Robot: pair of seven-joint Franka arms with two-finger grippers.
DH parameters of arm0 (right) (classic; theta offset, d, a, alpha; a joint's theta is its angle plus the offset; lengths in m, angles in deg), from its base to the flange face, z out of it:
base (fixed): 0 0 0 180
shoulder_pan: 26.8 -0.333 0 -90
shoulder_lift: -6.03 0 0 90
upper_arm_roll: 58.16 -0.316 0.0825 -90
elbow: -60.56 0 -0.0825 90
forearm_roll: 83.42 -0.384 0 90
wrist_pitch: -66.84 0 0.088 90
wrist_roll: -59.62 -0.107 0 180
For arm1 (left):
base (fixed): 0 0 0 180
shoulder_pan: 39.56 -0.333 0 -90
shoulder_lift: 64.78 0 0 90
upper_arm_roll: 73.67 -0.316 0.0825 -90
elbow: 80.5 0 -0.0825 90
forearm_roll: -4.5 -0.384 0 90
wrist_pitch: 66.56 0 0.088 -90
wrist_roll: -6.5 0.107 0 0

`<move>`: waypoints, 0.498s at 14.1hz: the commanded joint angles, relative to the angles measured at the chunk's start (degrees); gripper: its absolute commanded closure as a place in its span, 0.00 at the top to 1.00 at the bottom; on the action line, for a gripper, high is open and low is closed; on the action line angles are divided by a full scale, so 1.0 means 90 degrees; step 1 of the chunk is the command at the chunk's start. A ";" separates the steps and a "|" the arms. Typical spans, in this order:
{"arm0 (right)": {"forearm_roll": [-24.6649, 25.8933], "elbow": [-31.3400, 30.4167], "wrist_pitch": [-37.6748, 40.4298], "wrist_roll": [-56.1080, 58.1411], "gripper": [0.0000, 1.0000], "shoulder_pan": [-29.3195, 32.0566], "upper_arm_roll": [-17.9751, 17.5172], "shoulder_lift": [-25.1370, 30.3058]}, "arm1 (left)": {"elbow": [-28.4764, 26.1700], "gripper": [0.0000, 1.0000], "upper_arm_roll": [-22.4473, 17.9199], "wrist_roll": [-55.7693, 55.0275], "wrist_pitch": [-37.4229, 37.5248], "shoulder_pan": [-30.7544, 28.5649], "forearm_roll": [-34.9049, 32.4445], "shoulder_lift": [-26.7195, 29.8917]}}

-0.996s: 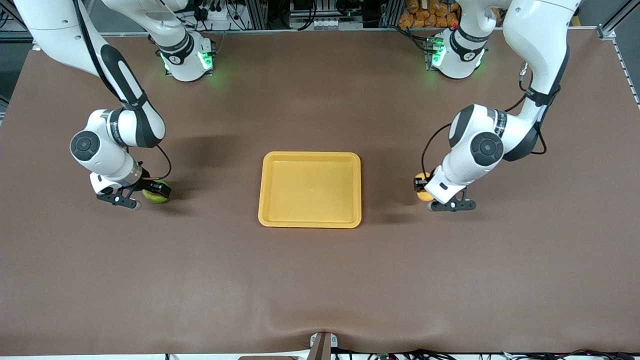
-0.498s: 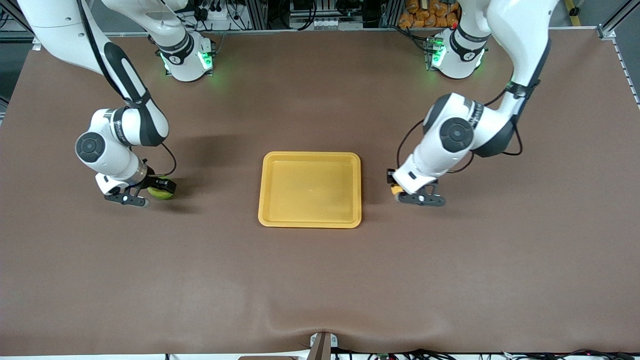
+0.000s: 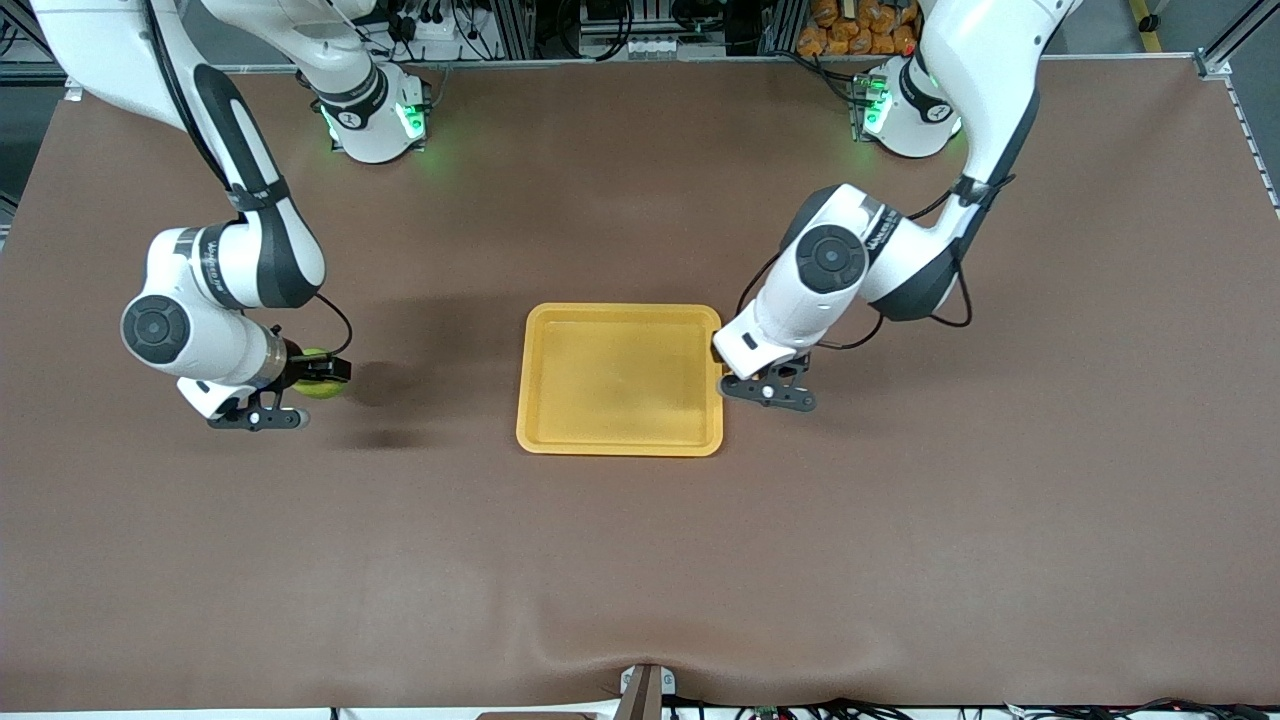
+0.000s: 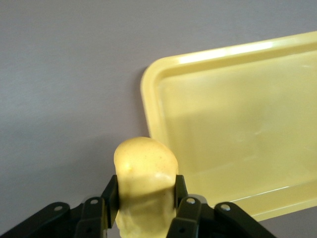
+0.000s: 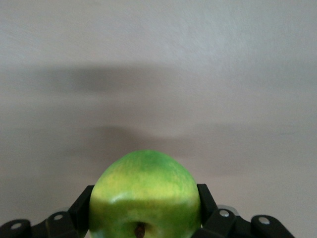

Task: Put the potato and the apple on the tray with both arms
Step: 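Carry the potato and apple toward the tray with both grippers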

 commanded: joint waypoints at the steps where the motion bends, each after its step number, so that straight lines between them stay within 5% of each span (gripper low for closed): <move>1: -0.0366 0.0204 0.0309 0.0353 0.00 -0.0046 -0.0174 0.0040 | 0.0560 0.00 -0.0049 -0.0084 0.0144 0.0186 -0.0157 -0.0414; 7: -0.0894 0.0761 0.0593 0.1240 0.00 -0.0056 -0.0828 0.0050 | 0.0834 0.00 -0.0079 -0.0590 0.0124 0.0460 -0.0351 -0.0776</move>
